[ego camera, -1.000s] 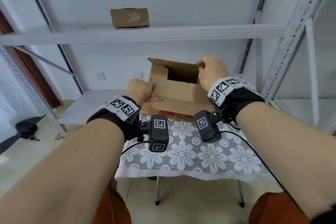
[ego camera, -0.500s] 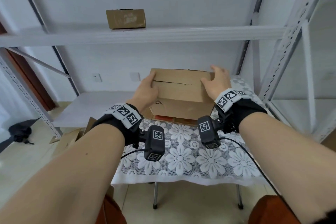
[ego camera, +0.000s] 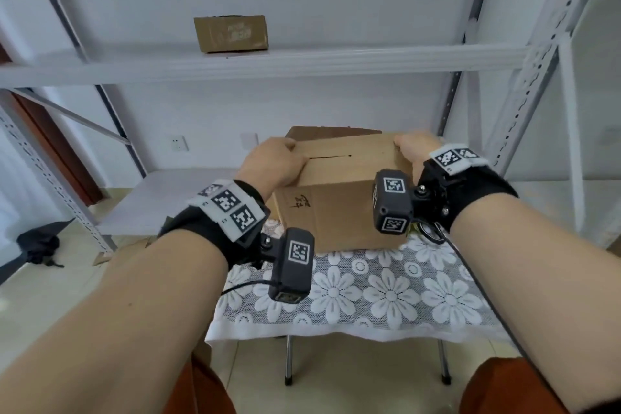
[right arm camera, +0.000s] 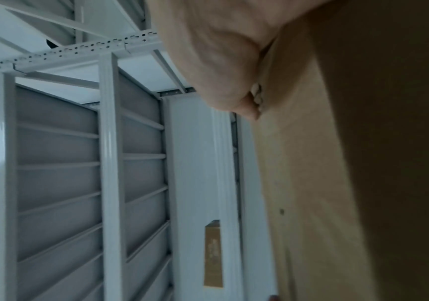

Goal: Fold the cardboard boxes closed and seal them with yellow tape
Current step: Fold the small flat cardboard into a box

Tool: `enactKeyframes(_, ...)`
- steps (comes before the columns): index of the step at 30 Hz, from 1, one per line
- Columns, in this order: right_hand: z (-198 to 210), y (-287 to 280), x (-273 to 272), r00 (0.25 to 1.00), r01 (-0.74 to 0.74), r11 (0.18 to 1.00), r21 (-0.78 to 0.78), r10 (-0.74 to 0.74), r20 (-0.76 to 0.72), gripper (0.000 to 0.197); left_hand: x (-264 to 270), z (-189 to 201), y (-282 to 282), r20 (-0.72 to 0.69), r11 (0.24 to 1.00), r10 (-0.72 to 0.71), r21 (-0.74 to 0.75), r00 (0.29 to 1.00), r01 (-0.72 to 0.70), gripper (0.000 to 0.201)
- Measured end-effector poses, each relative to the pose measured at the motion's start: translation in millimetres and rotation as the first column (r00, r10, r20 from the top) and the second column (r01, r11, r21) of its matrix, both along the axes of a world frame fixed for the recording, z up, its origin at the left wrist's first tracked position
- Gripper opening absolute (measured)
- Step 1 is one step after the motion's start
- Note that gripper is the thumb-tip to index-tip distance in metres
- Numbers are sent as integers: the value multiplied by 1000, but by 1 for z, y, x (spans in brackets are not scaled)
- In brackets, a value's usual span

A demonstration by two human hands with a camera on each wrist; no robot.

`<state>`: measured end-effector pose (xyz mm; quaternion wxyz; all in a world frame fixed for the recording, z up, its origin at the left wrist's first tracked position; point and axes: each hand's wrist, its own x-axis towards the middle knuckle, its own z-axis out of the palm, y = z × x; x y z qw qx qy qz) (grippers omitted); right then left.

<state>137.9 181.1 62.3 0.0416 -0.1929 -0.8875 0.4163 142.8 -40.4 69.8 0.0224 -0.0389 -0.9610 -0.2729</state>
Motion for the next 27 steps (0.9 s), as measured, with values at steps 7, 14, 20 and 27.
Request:
enactKeyframes(7,13,11,20,997,50,998,29,-51,50,19,-4,-5,16,5,991,-51,-123,999,52,47)
enactKeyframes(14,-6,6,23,1000,6,988,-154,-3,19,41,6,-24,21,-10,993,54,-106,998,-55,50)
enactKeyframes(20,-7,2,23,996,4,964,-264,-29,-89,53,10,-24,37,-124,894,-168,-437,978,98,62)
enactKeyframes(27,-19,15,26,996,-47,920,-390,13,-89,51,18,-24,86,66,715,-518,-515,853,474,109)
